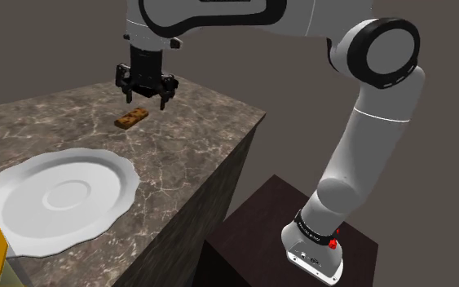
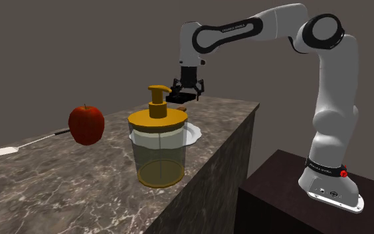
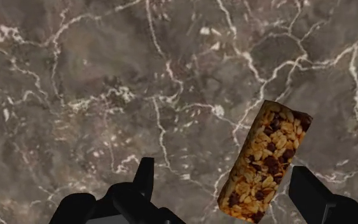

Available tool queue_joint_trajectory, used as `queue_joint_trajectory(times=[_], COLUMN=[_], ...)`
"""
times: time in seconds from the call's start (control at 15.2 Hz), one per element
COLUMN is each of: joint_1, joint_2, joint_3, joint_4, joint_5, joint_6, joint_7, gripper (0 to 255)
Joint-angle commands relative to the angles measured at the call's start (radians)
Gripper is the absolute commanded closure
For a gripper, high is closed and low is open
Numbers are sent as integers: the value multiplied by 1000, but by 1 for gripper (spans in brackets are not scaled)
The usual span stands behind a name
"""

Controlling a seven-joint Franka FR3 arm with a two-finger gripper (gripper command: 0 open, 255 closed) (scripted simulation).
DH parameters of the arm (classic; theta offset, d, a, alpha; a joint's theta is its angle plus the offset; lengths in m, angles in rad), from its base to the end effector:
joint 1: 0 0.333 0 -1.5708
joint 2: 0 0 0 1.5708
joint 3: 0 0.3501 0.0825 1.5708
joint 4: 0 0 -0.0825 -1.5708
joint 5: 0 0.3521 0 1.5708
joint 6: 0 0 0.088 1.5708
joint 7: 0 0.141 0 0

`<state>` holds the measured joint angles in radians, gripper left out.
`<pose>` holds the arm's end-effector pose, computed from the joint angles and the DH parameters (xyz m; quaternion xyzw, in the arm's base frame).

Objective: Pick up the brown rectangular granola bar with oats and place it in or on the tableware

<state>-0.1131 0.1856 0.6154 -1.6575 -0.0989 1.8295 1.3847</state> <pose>0.5319 0.2507 0.5224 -0.9074 0.4202 -0.0018 0.0117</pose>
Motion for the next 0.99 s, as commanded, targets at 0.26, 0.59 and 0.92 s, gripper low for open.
queue_joint_trajectory(times=[0.26,0.59,0.92], joint_1=[83,79,78], joint_2=[210,215,219], joint_3=[-37,-40,-42], joint_4=[220,160,142], joint_5=[-104,-109,-111], joint_6=[-46,18,38], joint_7=[197,202,204], gripper=[0,0,0])
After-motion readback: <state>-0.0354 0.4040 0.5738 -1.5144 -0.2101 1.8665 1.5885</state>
